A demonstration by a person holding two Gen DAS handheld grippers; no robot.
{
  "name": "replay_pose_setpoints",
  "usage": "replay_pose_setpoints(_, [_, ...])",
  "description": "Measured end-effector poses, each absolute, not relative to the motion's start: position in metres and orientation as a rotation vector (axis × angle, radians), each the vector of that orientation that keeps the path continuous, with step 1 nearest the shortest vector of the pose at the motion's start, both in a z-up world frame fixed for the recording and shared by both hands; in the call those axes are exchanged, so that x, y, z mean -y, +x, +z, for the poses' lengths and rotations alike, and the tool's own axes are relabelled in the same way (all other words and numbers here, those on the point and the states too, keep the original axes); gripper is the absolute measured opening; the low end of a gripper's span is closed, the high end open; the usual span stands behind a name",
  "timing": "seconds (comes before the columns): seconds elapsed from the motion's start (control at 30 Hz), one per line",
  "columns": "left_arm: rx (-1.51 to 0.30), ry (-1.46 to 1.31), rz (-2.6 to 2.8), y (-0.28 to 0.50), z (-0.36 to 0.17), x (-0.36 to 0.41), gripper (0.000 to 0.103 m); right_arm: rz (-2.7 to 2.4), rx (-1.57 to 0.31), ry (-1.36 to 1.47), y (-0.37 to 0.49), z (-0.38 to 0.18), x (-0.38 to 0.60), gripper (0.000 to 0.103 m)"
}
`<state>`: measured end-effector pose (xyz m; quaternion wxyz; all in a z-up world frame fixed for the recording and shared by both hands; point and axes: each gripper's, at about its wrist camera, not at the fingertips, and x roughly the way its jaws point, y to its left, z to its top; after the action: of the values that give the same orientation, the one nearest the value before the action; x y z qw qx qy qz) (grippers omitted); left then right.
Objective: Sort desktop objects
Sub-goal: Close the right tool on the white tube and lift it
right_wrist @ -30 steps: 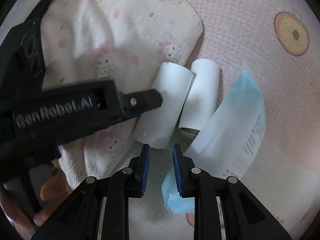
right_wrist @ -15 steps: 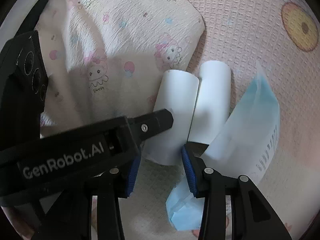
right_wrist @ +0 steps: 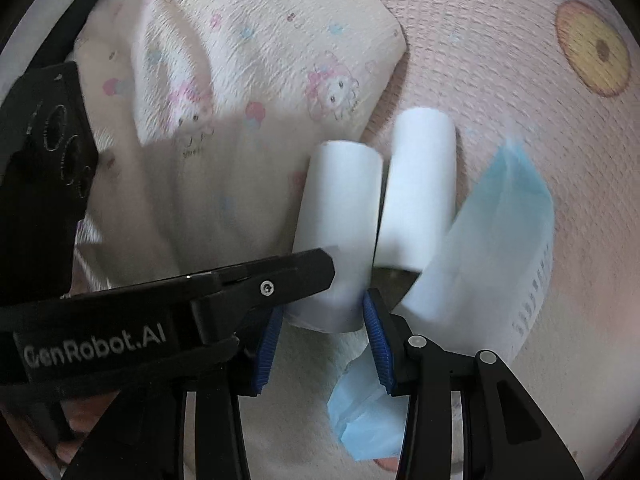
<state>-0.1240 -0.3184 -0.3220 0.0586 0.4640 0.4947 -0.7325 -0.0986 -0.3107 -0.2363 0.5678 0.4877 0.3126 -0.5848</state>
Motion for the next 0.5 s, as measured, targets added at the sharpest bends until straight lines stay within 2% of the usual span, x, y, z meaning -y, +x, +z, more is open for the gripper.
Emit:
replay_pose_setpoints(0.4, [-1.499,1.617,-2.276,-0.112,-0.331,0.264,0.034,-1.457,-0.591,1.244,-0.102,-0.223,0.226,0.039])
replay_pose_setpoints(0.5, [-1.534,1.647,-2.291,-0.112,-0.332,0.252,0.027,-1.475,-0.558,1.269,-0.101,-0.222,0.209,0.039])
